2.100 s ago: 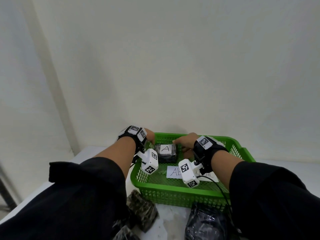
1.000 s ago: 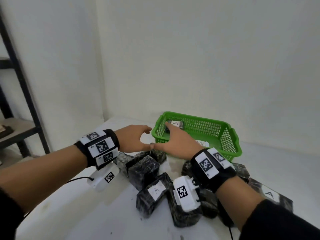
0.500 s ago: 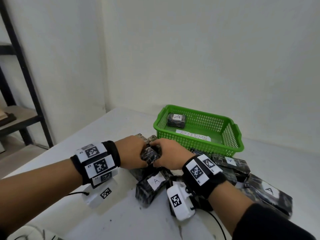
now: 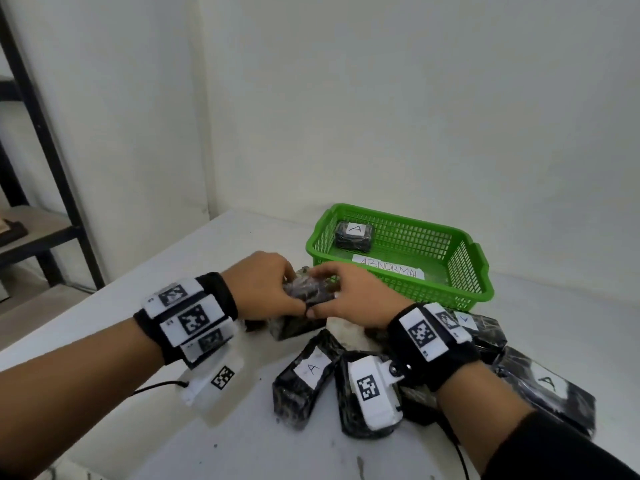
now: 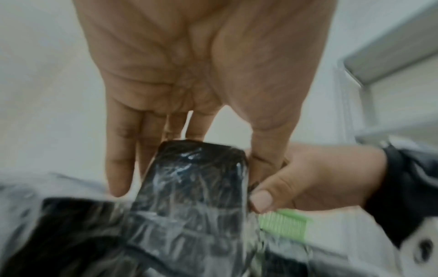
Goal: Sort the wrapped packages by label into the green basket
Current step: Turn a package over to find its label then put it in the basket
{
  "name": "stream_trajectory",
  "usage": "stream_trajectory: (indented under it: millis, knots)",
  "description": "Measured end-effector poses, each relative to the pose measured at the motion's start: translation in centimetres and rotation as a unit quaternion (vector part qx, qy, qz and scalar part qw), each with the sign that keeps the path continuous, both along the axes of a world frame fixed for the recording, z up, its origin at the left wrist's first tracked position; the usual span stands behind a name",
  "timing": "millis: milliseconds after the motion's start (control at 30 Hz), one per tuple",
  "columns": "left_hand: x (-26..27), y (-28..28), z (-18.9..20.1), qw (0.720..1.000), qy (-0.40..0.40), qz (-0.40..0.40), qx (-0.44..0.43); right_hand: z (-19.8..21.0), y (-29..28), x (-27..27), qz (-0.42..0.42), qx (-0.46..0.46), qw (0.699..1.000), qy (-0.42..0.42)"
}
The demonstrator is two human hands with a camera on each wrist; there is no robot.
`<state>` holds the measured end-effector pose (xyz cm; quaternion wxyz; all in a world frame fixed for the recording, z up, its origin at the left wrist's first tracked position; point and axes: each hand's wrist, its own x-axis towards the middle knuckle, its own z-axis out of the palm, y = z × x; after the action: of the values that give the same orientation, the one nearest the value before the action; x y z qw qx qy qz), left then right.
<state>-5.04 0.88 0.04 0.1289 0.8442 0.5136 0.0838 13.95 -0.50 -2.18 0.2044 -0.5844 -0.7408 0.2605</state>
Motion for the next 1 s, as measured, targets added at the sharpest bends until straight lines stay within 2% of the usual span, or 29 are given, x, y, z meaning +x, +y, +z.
stream_trajectory:
  millis: [133,233,300,400,467,600,700,800,867,933,1000]
  knots:
    - [0.2,0.8,1.2,0.982,-0.186,0.000,-0.029,1.0,-1.0,2.8,-0.019,-0.008,0.977,0.211]
    - [1.8,0.9,0.8,0.929,-0.356,-0.022,-0.099,1.4,-1.7,5.2,-0.061,0.035,0.957,0.280]
    - [3.6,0.3,0.5,0.896,-0.421,-0.043,-0.134,1.1,-2.0,6.7,-0.096,0.050,0.945,0.310]
    - [6.6,0.1,-0.2,0.879,-0.460,-0.025,-0.126,0.5,-2.7,8.7,-0.128,0.048,0.929,0.344]
    - [8.5,0.1,-0.4,0.877,-0.460,-0.032,-0.136,0.7,-3.3,9.8,-0.137,0.049,0.925,0.351]
    - [11.9,-0.3,-0.6,0.853,-0.487,-0.044,-0.182,0.8,-4.1,12.2,-0.178,0.082,0.916,0.349]
    - [13.8,-0.5,-1.3,0.842,-0.511,-0.024,-0.170,0.8,-4.6,13.6,-0.183,0.082,0.916,0.349]
    - [14.6,0.1,-1.6,0.813,-0.557,-0.011,-0.169,0.9,-5.2,14.6,-0.153,0.050,0.913,0.374]
    - [14.9,0.1,-1.6,0.793,-0.574,-0.030,-0.201,1.0,-5.4,15.3,-0.159,0.062,0.909,0.381]
    - [15.4,-0.2,-1.7,0.788,-0.565,-0.049,-0.240,0.9,-5.5,15.8,-0.171,0.086,0.905,0.380]
    - [16.0,-0.4,-1.9,0.792,-0.561,-0.051,-0.233,0.7,-5.6,15.9,-0.179,0.090,0.895,0.397]
